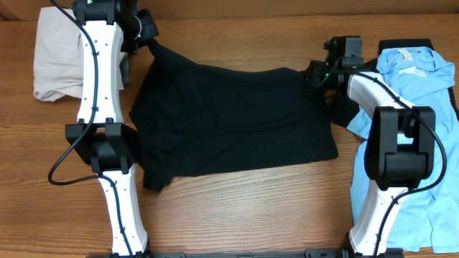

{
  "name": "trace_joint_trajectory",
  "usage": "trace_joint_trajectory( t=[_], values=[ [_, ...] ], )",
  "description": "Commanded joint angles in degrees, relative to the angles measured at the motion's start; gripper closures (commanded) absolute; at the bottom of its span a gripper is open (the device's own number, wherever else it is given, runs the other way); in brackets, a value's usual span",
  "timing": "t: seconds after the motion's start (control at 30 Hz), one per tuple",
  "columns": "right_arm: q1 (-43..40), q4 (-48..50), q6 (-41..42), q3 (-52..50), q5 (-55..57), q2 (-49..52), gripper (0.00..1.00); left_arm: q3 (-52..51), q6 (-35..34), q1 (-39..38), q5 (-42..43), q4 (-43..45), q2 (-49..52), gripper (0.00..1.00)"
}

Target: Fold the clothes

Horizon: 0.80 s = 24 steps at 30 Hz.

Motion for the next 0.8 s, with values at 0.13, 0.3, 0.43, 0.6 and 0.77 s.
trace_joint_trajectory(
  t=[0.13, 0.3, 0.43, 0.6, 0.77],
  values=[
    [0.52, 2.54, -0.20, 0.92, -0.31, 4.28, 0.49, 1.22, -0.96, -1.64, 0.59, -0.22, -0.42, 0.94],
    [0.50, 3.67, 1.77, 2.56, -0.55, 3.52, 0.89, 1.22, 0.11, -1.97, 0.57, -2.21, -0.42, 0.96],
    [0.15, 1.01, 1.70, 4.94, -0.76, 1.51, 0.92, 1.22, 2.12, -1.88, 0.59, -3.08, -0.44, 0.96],
    [-1.20, -5.20, 1.70, 7.54, -0.79, -3.17, 0.94, 1.22, 4.85, -1.60, 0.39, -4.96, -0.44, 0.96],
    [-2.97, -13.16, -0.13, 8.66, -3.02, -8.37, 0.94, 1.25, 5.18, -0.74, 0.26, -9.49, -0.46, 0.96]
  ],
)
